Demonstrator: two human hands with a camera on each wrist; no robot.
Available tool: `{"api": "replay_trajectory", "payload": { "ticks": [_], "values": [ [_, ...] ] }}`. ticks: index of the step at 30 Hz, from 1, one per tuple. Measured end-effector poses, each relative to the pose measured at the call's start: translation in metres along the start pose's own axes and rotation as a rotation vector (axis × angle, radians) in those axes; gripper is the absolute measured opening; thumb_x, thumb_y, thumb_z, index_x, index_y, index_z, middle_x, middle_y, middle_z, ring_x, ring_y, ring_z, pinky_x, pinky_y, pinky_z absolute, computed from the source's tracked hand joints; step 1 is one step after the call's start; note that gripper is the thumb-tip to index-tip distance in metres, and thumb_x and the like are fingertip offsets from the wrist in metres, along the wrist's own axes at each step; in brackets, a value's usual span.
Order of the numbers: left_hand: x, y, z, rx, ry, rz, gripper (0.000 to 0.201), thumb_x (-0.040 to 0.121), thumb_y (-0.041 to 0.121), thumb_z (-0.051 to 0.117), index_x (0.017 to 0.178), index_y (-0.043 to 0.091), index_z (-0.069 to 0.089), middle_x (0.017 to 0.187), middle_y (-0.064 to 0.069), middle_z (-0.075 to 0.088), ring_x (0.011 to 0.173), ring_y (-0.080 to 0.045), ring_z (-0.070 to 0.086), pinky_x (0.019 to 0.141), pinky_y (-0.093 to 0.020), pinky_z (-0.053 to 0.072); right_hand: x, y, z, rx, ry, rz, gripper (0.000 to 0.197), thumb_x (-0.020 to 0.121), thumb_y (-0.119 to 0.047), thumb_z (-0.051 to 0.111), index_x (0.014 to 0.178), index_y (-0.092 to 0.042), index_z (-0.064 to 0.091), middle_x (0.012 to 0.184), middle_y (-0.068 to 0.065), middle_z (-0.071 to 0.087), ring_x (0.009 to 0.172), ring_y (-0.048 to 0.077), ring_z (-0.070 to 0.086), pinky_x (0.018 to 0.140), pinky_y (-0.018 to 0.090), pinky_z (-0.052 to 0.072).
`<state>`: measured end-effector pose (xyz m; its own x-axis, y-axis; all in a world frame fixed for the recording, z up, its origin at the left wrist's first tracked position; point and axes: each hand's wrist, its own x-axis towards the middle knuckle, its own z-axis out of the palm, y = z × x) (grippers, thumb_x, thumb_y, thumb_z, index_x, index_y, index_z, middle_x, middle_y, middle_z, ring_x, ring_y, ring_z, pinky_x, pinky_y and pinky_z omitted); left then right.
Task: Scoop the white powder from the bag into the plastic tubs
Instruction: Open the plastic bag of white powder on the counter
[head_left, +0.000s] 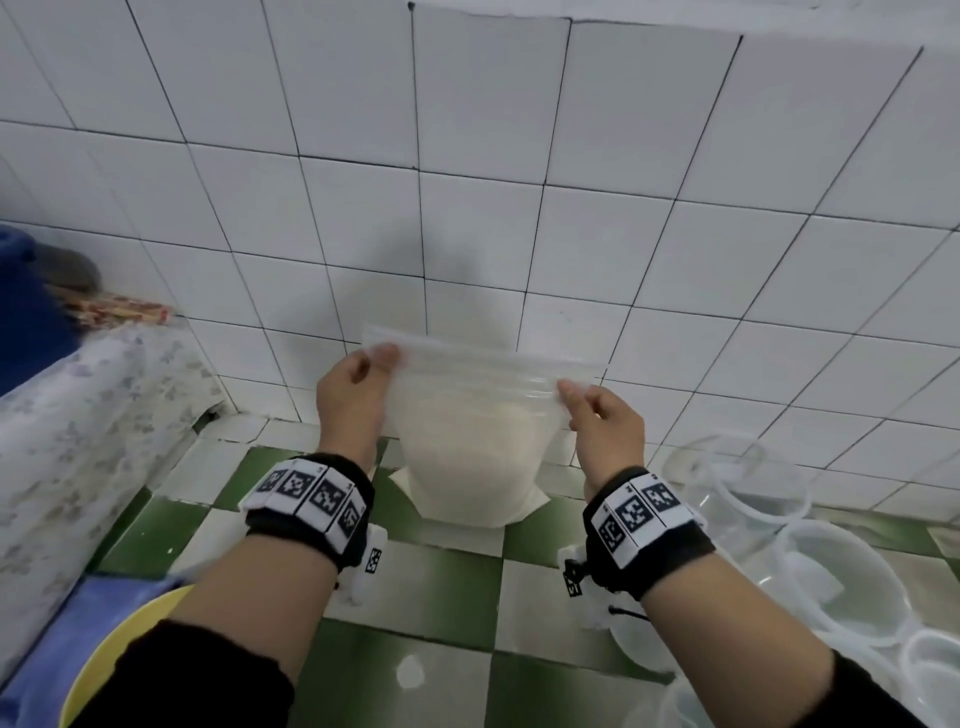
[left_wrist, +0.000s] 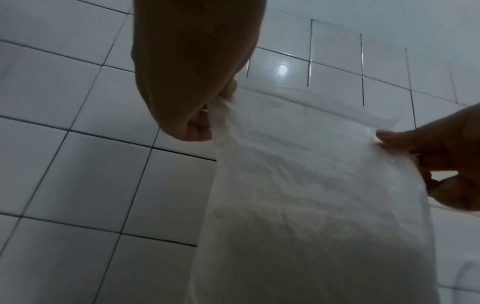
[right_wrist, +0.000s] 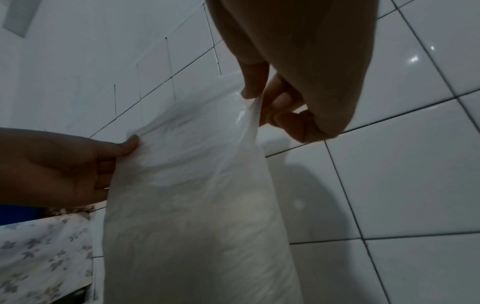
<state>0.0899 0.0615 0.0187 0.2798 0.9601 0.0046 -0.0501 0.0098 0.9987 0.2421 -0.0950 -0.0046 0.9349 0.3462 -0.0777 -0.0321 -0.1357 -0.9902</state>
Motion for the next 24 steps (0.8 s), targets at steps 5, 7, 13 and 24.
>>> {"api": "replay_trajectory", "payload": {
  "ticks": [5,7,13,24],
  "values": [
    [-0.007,0.010,-0.002,-0.083,0.018,-0.026,0.017,0.091,0.027,0.067,0.089,0.010,0.070,0.079,0.005,0.067,0.061,0.004,0.059,0.051,-0.005,0.044,-0.010,-0.010,-0.004,0.042,0.100,-0.071,0.027,0.083,-0.034,0.068,0.065,-0.014,0.067,0.065,-0.003,0.062,0.065,0.015,0.053,0.075,0.034,0.051],
    [-0.014,0.014,-0.008,-0.120,0.011,-0.023,0.017,0.090,0.026,0.068,0.084,0.010,0.070,0.080,0.003,0.069,0.061,0.001,0.062,0.054,-0.008,0.047,-0.018,-0.014,-0.006,0.043,0.114,-0.084,0.031,0.084,-0.034,0.068,0.063,-0.012,0.065,0.061,-0.002,0.056,0.061,0.015,0.048,0.070,0.032,0.047],
    [-0.038,0.038,-0.034,-0.207,-0.023,0.005,0.023,0.086,0.031,0.071,0.088,0.009,0.071,0.083,0.003,0.075,0.080,-0.011,0.066,0.078,-0.023,0.054,-0.056,-0.043,-0.016,0.081,0.144,-0.178,0.028,0.085,-0.031,0.067,0.065,-0.011,0.066,0.074,0.006,0.067,0.072,0.015,0.057,0.074,0.029,0.049],
    [-0.116,0.047,-0.098,-0.292,-0.147,-0.025,0.028,0.070,0.041,0.074,0.082,0.016,0.068,0.093,-0.004,0.076,0.091,-0.015,0.070,0.085,-0.032,0.055,-0.173,-0.047,-0.053,0.138,0.140,-0.221,0.024,0.086,-0.028,0.066,0.069,-0.012,0.068,0.076,0.000,0.069,0.072,0.007,0.060,0.069,0.017,0.045]
  ]
}}
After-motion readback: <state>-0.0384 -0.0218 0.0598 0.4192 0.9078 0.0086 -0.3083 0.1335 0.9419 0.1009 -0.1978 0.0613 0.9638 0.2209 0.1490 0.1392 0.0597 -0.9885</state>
